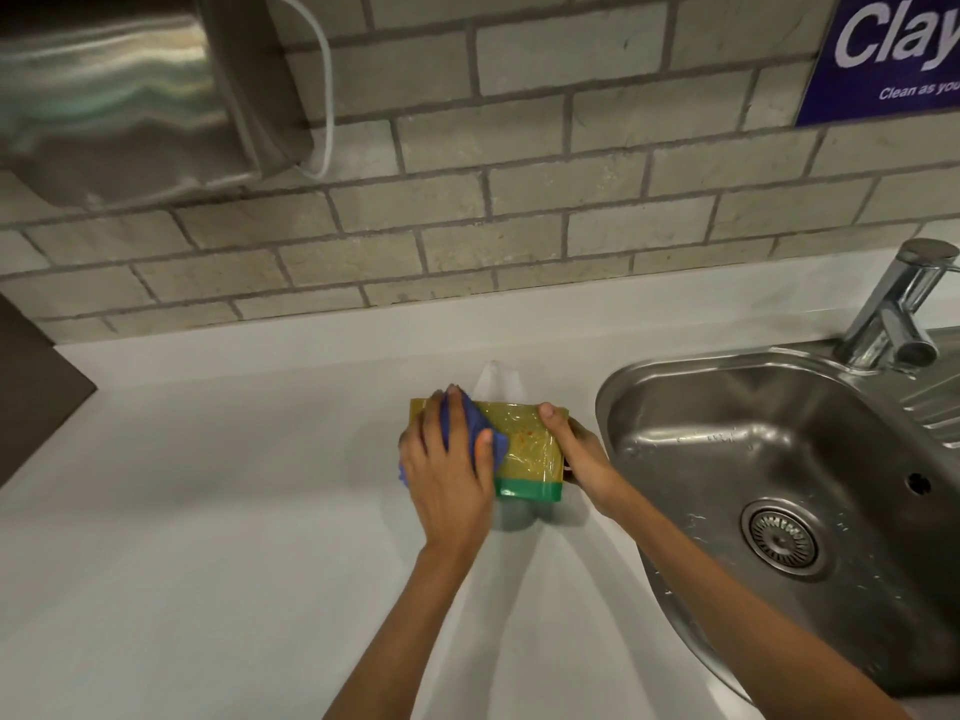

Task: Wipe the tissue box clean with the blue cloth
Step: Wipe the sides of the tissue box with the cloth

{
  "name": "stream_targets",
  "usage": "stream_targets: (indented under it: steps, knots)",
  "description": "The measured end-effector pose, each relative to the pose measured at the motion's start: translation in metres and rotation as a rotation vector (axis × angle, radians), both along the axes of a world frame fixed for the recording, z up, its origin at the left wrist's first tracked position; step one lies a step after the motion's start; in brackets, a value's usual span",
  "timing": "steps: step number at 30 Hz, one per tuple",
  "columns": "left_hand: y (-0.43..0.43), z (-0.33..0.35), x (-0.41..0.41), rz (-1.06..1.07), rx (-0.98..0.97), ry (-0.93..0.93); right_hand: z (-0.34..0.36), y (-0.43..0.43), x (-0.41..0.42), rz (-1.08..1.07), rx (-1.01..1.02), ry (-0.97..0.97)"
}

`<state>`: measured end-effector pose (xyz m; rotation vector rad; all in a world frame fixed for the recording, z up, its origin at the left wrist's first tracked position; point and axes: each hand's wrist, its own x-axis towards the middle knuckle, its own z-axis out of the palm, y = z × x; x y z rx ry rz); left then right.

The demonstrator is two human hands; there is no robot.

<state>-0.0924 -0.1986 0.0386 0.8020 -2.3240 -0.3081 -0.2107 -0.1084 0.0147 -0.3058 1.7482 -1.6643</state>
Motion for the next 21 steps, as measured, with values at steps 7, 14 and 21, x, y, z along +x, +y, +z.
stream_targets:
  steps: [7,14,21]
  knots:
    - [0.022,-0.024,0.01,-0.194,-0.145,-0.083,0.001,0.004,-0.002,0.031,-0.014,0.037]
    - [0.006,-0.029,0.022,-0.07,-0.068,-0.004,0.001,0.006,0.0,0.079,-0.017,0.04]
    - [0.004,-0.035,0.023,-0.1,-0.067,0.035,0.001,0.011,-0.001,0.095,-0.032,-0.003]
